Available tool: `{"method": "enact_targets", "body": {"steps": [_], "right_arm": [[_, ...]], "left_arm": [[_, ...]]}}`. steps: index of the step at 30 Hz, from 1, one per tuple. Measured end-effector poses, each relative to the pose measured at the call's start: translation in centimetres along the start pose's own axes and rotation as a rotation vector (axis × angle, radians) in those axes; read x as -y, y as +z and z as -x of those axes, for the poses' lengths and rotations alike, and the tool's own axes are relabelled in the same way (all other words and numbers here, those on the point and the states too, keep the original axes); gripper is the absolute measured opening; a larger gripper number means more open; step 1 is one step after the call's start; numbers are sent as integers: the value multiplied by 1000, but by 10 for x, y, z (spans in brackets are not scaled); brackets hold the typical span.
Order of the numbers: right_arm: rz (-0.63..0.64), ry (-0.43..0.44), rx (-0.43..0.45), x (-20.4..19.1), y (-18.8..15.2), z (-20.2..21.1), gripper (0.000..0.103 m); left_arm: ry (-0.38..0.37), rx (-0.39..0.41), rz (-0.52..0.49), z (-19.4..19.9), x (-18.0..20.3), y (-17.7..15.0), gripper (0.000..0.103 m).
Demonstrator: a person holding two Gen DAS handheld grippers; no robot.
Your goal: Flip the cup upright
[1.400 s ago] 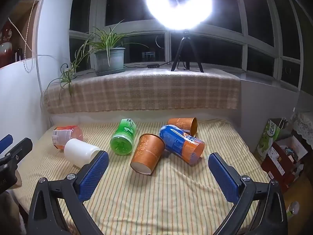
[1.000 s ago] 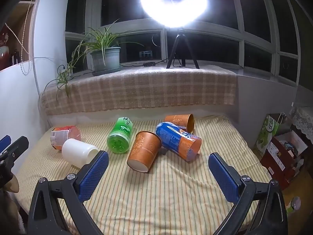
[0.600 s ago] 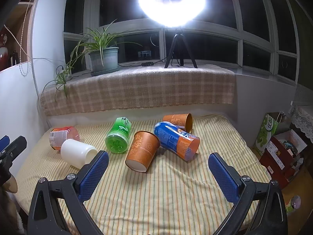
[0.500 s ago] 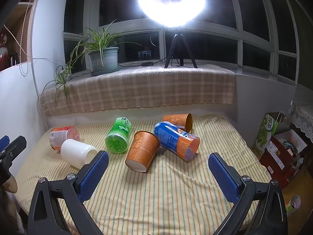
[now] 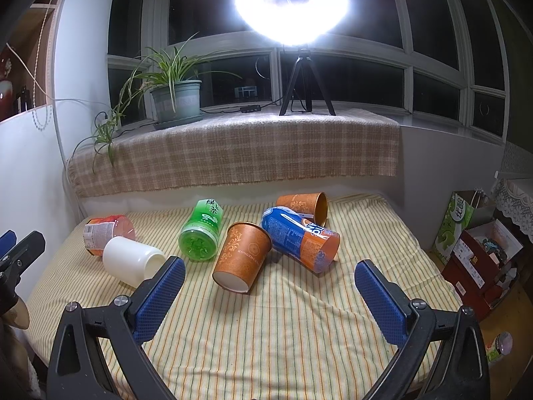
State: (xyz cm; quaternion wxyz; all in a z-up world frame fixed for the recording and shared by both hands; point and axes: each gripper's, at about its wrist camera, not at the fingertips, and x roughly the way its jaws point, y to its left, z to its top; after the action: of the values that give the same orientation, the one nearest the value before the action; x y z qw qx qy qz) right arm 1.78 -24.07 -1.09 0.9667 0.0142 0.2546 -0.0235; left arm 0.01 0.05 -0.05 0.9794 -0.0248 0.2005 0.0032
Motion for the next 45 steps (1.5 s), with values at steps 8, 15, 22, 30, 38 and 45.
{"method": "enact_targets", "body": {"steps": [8, 15, 22, 30, 38, 45], "right_arm": [[-2, 0, -3, 0, 1, 0, 103], [-1, 0, -1, -1, 0, 0, 103], [-2, -1, -2, -1, 0, -1, 103], [-2, -2, -4, 0, 0, -2, 103], [-4, -1, -10, 2, -1, -4, 103], [-10, -4, -20, 5, -3, -9, 103]], "left_arm": [[1, 1, -1, 0, 0, 0, 102], [1, 0, -2, 0, 0, 0, 102], [1, 0, -2, 0, 0, 0, 102], [1, -1, -3, 1, 1, 5, 102], [1, -7, -4, 1, 5, 9, 102], [-2, -14, -4, -6, 15, 0, 102]]}}
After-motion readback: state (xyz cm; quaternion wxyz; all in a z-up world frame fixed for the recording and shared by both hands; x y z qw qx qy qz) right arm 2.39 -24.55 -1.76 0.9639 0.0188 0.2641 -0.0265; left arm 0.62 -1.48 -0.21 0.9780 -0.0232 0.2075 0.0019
